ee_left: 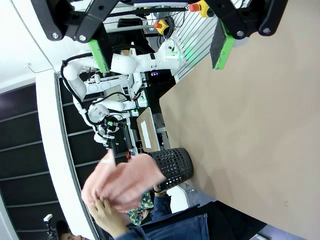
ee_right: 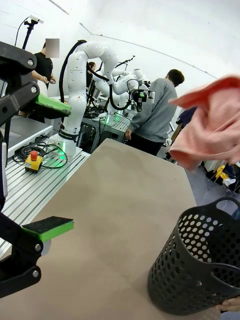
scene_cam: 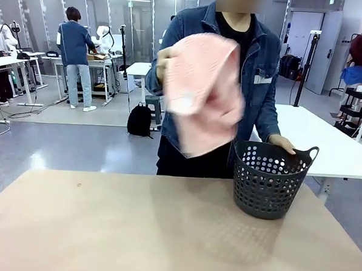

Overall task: Fold the towel.
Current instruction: Grab the top end of the 100 cm Hotel Towel extended by the human.

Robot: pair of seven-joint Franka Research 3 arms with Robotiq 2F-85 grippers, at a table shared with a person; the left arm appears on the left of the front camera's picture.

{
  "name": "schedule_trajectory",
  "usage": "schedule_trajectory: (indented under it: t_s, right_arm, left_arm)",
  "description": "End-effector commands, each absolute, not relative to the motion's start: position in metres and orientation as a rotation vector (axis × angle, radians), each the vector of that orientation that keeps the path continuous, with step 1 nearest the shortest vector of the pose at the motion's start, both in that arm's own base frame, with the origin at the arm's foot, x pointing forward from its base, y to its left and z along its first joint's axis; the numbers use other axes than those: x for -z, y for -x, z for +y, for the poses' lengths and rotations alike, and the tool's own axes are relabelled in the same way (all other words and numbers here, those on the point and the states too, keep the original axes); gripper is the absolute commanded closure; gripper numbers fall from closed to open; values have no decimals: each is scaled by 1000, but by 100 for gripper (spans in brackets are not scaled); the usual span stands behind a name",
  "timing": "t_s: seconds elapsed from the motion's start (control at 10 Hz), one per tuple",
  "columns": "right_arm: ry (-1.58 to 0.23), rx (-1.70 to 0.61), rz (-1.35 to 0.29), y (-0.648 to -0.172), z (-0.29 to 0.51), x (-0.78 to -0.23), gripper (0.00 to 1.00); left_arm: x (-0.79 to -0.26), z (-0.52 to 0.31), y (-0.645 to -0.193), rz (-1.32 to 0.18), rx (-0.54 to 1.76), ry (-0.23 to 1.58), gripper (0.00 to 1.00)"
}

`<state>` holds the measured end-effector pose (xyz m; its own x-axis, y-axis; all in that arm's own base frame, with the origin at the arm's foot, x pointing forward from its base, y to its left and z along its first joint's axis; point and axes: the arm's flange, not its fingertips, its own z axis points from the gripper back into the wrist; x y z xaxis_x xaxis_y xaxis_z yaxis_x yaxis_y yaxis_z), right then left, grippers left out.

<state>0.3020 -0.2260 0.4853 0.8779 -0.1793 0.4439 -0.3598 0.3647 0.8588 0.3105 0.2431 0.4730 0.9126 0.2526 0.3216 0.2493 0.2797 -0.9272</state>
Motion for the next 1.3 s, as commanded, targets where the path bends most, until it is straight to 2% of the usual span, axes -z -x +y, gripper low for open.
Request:
schedule_trajectory:
  t_s: [0.0,1.2]
  right_arm:
    - [-1224,-125,-533,-303,-227,-486,0]
    - [-1224,-125,-533,-303,-227,-486,0]
  left_arm:
    - [-472,245,-310,-458,15,1313,0]
    - [-472,245,-310,-458,15,1313,0]
